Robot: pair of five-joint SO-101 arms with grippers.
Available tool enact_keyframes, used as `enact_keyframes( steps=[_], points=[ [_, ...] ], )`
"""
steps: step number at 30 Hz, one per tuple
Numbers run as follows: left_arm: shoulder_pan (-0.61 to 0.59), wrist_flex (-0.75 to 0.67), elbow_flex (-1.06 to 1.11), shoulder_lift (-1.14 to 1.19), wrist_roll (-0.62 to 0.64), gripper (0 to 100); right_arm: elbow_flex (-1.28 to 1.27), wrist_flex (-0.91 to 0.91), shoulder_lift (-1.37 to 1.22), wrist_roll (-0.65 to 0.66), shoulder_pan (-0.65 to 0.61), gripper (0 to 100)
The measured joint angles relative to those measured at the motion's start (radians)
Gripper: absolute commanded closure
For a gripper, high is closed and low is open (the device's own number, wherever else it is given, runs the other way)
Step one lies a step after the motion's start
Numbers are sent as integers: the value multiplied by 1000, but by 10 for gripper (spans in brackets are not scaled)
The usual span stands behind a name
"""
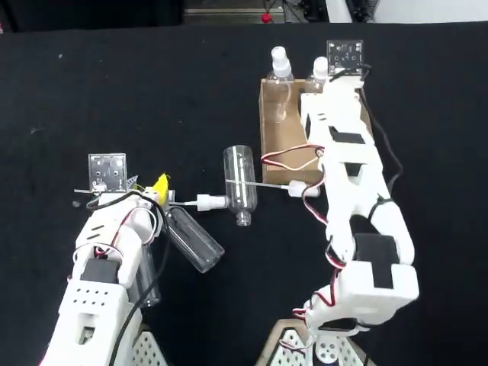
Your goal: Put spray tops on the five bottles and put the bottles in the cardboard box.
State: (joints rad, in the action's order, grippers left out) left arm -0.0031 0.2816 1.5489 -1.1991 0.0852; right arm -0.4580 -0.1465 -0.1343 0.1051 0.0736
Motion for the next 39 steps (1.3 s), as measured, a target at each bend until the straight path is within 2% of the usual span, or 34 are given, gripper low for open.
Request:
enact_keyframes(
  steps=[9, 16, 39],
  points=[
    [0, 0, 0, 0, 0, 823, 75, 0, -57, -3, 0, 988],
    [0, 0, 0, 0, 0, 823, 109, 0, -112, -104, 0, 988],
    [0, 0, 0, 0, 0, 823, 126, 64, -184, -117, 0, 987]
  ],
)
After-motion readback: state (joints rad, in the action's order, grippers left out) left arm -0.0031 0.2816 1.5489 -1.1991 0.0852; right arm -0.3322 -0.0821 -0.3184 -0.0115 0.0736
